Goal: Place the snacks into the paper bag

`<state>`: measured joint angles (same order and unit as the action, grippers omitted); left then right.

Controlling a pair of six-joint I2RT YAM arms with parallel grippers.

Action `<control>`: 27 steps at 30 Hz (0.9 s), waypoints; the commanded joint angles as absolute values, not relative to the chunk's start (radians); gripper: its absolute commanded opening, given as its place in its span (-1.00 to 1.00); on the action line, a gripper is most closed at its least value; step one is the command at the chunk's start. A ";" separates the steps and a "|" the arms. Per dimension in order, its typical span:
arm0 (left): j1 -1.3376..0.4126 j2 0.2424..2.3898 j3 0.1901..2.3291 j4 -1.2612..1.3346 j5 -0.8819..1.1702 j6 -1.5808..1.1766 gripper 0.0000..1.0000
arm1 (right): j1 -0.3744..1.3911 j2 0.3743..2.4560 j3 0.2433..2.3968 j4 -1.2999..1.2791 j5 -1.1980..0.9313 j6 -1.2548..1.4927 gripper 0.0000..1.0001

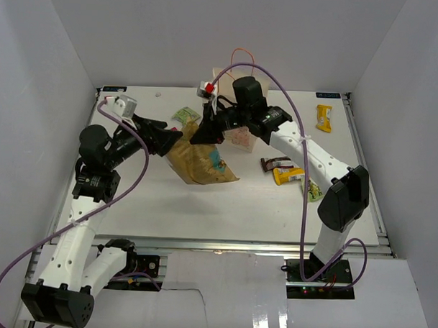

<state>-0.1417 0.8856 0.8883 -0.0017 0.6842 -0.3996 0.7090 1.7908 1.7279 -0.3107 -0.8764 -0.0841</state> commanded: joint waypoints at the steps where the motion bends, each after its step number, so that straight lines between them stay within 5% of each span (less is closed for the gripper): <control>1: -0.146 0.818 1.018 -0.090 0.474 -0.303 0.71 | 0.660 1.697 1.847 -0.244 -0.920 -0.098 -0.85; 6: -0.144 0.778 1.086 -0.207 0.299 -0.236 0.80 | 0.609 1.700 1.992 -0.155 -0.933 -0.026 -0.85; 14: -0.144 0.690 0.957 -0.206 0.287 -0.290 0.81 | 0.493 1.814 2.318 0.115 -0.852 0.207 -0.85; 27: -0.146 0.667 0.911 -0.215 0.301 -0.316 0.81 | 0.408 1.951 2.479 0.344 -0.565 0.028 -0.85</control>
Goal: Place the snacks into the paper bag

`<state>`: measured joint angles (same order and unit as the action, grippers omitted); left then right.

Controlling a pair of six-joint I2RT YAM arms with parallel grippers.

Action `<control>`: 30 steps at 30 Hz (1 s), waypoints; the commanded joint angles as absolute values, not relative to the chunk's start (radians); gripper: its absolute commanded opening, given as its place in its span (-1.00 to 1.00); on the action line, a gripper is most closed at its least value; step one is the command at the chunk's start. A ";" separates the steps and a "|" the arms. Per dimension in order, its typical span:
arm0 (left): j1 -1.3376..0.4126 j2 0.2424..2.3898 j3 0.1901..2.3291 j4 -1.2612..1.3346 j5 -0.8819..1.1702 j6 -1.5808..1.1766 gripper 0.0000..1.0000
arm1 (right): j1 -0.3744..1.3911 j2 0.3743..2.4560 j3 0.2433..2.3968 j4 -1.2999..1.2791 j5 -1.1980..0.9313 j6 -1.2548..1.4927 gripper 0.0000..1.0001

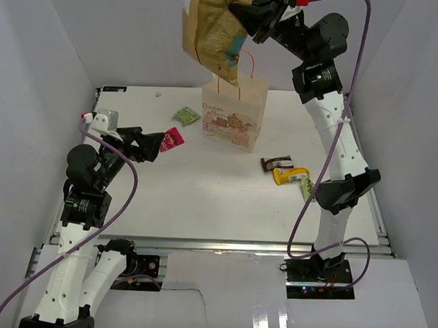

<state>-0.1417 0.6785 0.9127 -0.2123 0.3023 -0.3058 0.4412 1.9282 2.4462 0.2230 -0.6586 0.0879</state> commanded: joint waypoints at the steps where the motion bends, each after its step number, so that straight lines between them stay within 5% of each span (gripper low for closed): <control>1: -0.144 0.667 0.908 -0.216 0.302 -0.319 0.81 | 0.399 1.957 2.476 0.350 -0.566 0.023 -0.85; 30: -0.146 0.686 0.857 -0.193 0.339 -0.344 0.81 | 0.272 1.982 2.444 0.486 -0.670 0.175 -0.85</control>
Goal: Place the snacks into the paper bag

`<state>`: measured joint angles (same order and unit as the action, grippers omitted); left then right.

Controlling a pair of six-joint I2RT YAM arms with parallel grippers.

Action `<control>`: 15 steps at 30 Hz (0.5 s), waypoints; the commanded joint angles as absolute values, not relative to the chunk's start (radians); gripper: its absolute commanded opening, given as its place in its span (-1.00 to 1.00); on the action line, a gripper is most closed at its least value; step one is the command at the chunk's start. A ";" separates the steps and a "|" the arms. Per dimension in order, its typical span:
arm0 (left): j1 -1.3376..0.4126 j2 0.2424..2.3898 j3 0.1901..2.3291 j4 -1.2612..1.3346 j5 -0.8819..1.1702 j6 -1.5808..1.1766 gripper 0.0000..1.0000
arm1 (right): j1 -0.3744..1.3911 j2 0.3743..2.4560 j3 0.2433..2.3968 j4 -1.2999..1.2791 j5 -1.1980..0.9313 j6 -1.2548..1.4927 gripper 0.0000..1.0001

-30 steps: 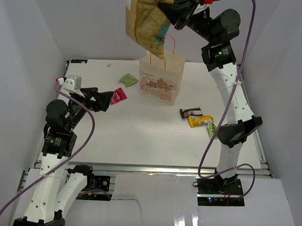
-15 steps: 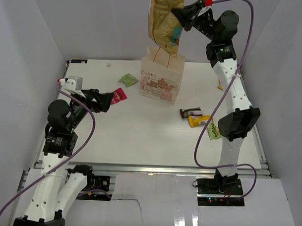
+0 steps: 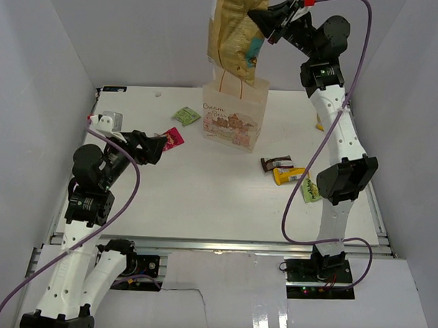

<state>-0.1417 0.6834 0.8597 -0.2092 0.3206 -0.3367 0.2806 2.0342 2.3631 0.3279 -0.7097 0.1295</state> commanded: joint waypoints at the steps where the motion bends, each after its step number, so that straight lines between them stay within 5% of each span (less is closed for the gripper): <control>1: -0.144 0.690 0.856 -0.190 0.341 -0.344 0.81 | 0.272 1.977 2.448 0.489 -0.666 0.173 -0.85; 15: -0.144 0.680 0.847 -0.192 0.344 -0.344 0.81 | 0.244 1.988 2.396 0.471 -0.663 0.120 -0.85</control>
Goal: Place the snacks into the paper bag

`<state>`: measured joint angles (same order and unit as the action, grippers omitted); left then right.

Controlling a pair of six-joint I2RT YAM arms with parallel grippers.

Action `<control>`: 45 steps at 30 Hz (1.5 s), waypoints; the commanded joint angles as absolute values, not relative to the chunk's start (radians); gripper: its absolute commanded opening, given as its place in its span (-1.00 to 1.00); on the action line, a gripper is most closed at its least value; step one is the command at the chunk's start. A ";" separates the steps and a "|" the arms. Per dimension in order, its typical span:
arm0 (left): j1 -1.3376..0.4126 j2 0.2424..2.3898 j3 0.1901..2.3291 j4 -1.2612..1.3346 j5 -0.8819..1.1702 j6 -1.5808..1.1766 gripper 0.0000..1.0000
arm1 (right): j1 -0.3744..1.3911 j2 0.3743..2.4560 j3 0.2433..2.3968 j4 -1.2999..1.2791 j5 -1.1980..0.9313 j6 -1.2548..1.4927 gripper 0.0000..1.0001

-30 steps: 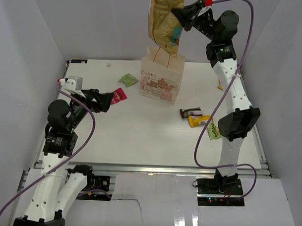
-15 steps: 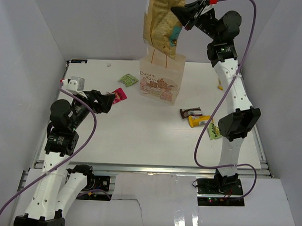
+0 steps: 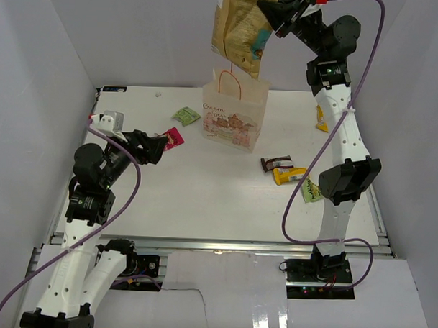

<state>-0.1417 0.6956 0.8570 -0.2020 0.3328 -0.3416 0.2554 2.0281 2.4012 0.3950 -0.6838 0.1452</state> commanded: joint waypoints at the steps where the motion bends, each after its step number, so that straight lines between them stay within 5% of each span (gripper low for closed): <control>1: -0.144 0.675 0.847 -0.196 0.342 -0.344 0.81 | 0.236 1.990 2.382 0.468 -0.672 0.120 -0.85; 25: -0.146 0.704 0.830 -0.173 0.360 -0.353 0.81 | 0.241 2.028 2.249 0.377 -0.807 -0.029 -0.85; 45: -0.146 0.680 0.825 -0.207 0.359 -0.364 0.81 | 0.264 2.111 2.160 0.601 -0.943 -0.078 -0.85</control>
